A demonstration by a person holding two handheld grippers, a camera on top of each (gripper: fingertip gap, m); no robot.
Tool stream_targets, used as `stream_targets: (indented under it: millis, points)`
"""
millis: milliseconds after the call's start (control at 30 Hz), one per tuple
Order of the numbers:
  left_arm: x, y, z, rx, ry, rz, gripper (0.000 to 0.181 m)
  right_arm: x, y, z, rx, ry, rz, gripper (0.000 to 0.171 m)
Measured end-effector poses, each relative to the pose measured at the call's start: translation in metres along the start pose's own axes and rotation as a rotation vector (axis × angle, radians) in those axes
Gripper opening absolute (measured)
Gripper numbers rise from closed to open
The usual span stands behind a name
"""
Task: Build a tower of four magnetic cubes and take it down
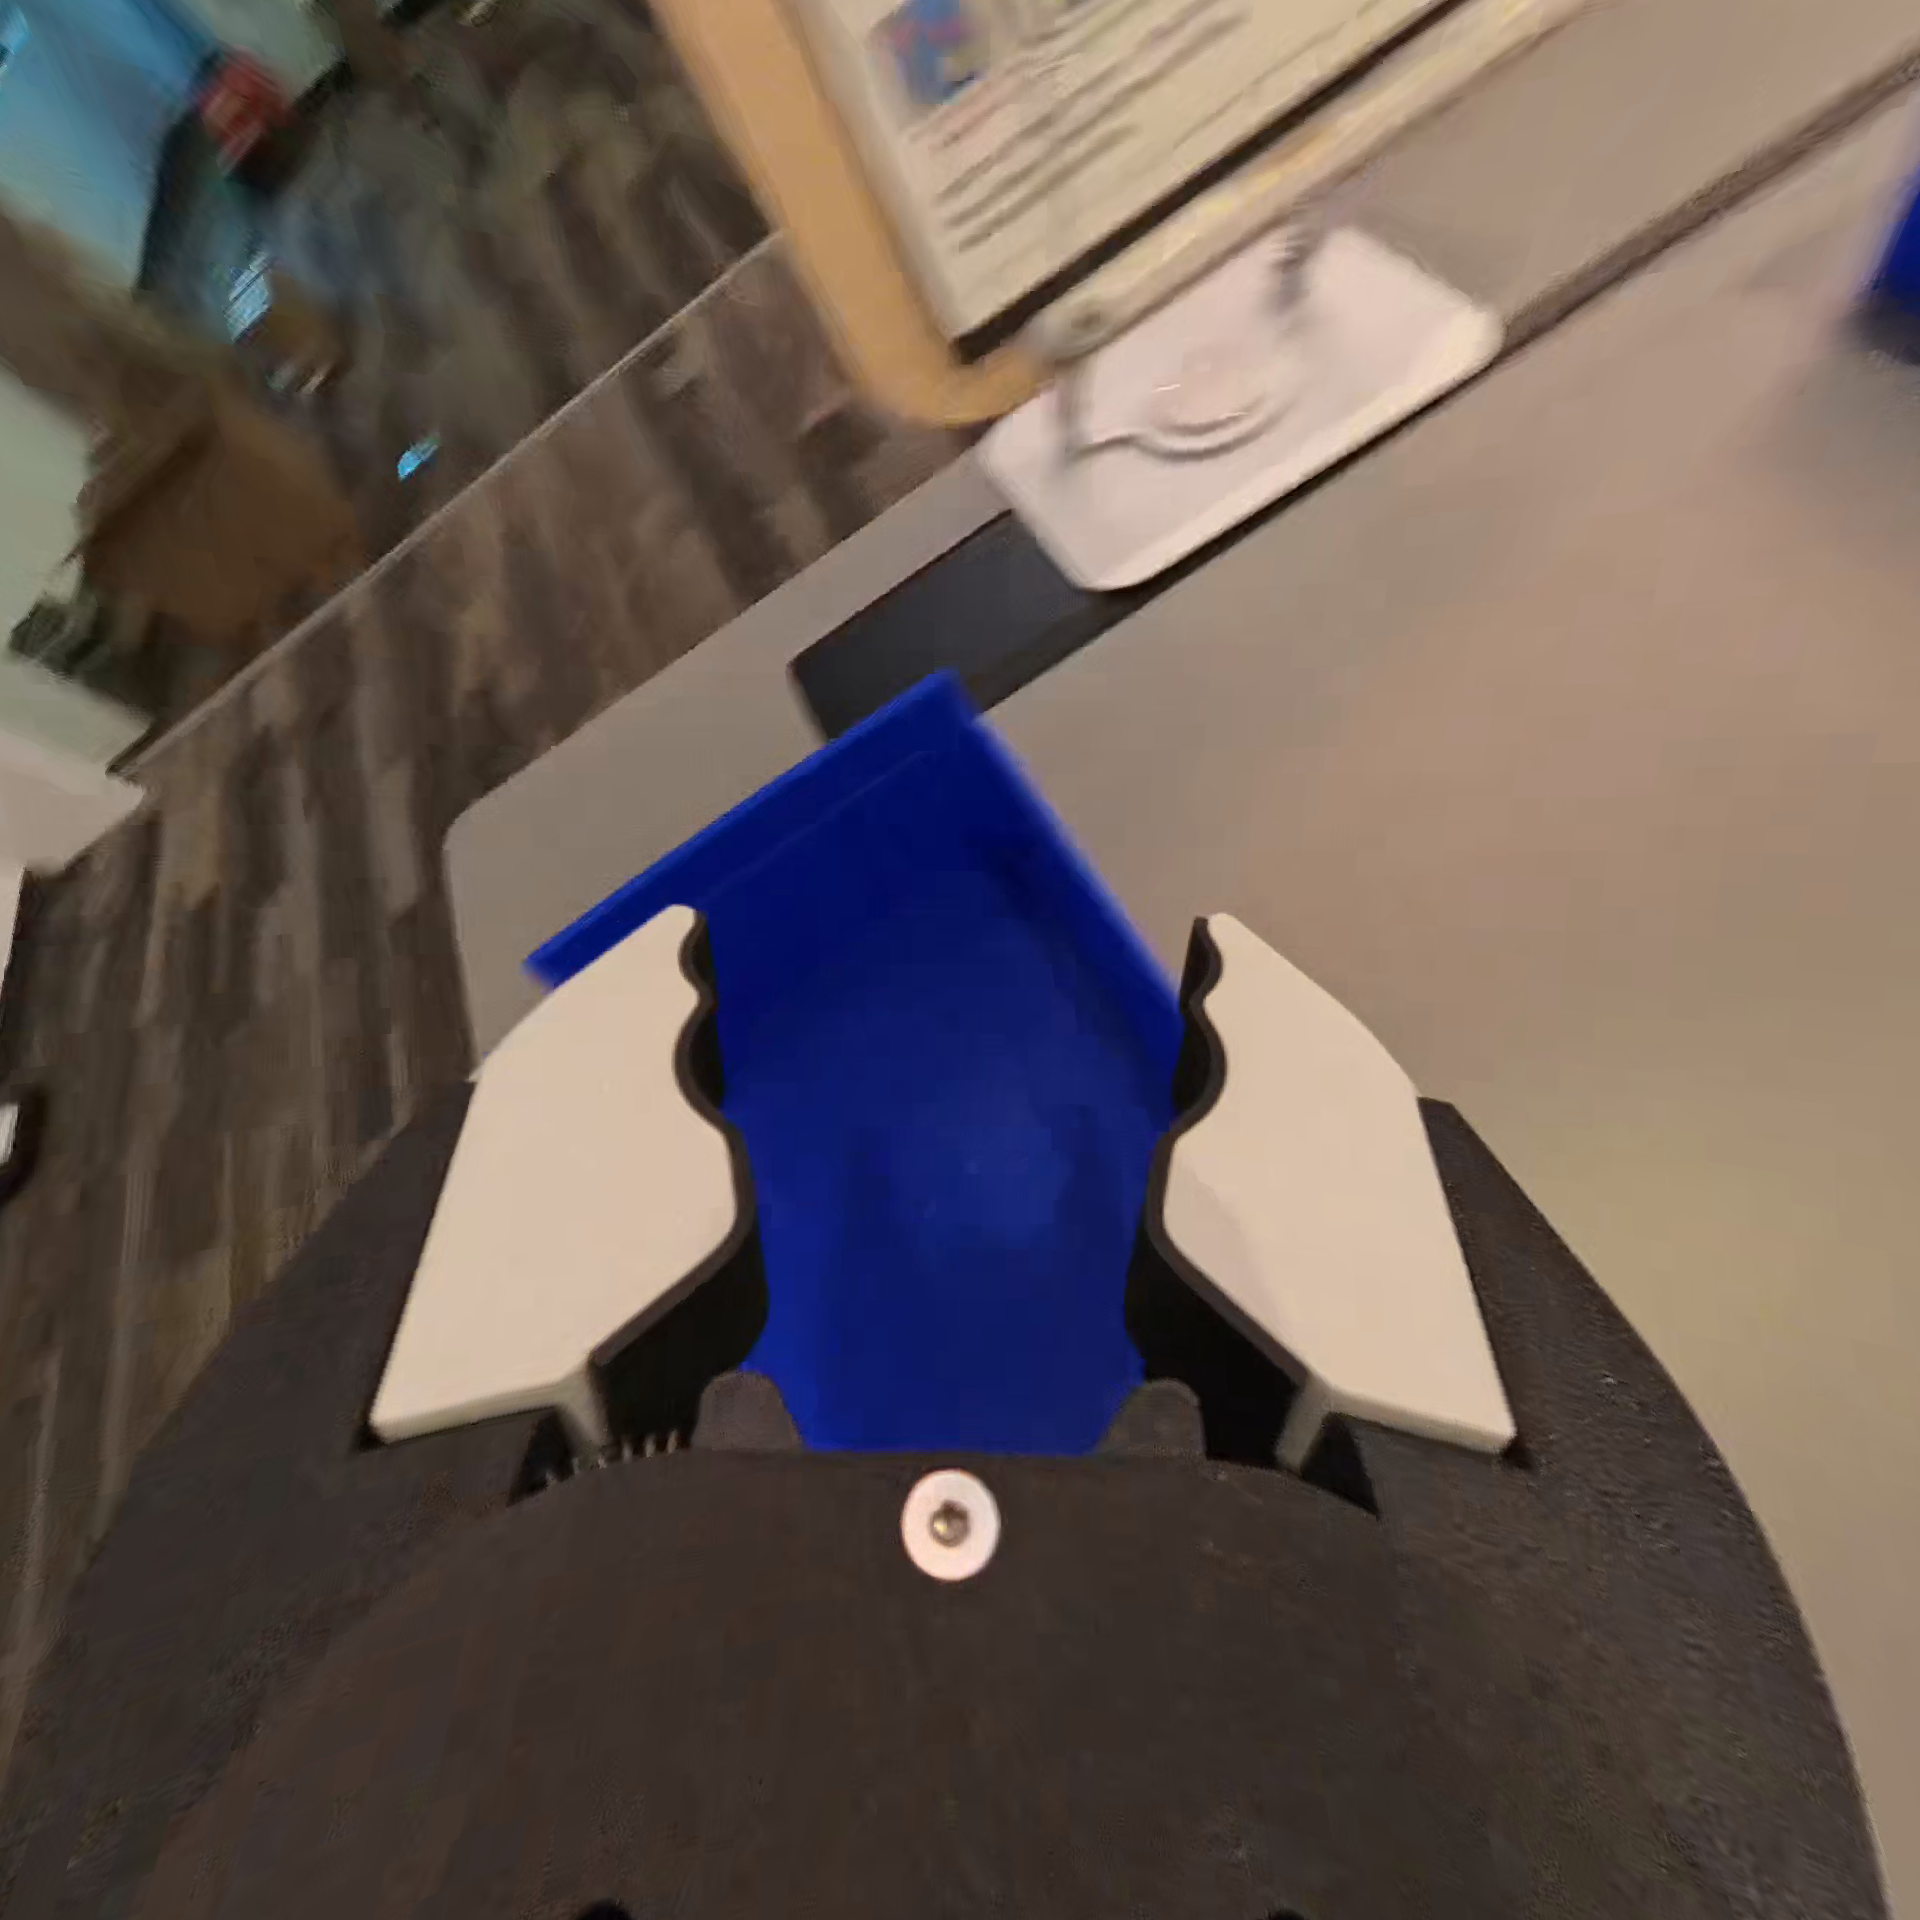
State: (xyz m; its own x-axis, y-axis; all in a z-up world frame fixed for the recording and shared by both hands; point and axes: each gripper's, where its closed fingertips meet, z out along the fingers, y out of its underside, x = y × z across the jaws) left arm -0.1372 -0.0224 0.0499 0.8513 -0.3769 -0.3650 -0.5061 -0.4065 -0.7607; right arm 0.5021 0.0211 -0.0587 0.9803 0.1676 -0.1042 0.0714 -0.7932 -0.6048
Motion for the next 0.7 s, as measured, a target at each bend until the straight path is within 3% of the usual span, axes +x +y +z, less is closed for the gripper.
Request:
stream_targets:
  millis: [133,233,367,467,700]
  points:
    - [-0.061,0.047,-0.011,-0.025,-0.019,-0.286,0.078,0.003,0.016,0.027,-0.125,0.009,0.084,0.05]
    - [-0.102,0.103,-0.013,-0.166,-0.132,-0.407,0.082,-0.006,0.026,0.036,-0.215,-0.008,0.075,0.008]
    - [-0.114,0.159,-0.005,-0.345,-0.127,-0.507,0.09,-0.009,0.029,0.037,-0.258,0.038,0.078,0.008]
    - [-0.105,0.157,0.01,-0.303,-0.02,-0.583,0.086,-0.01,0.03,0.036,-0.265,0.029,0.09,0.008]
    - [-0.099,0.197,0.028,-0.503,-0.028,-0.59,0.081,-0.019,0.032,0.036,-0.289,0.003,0.07,0.008]
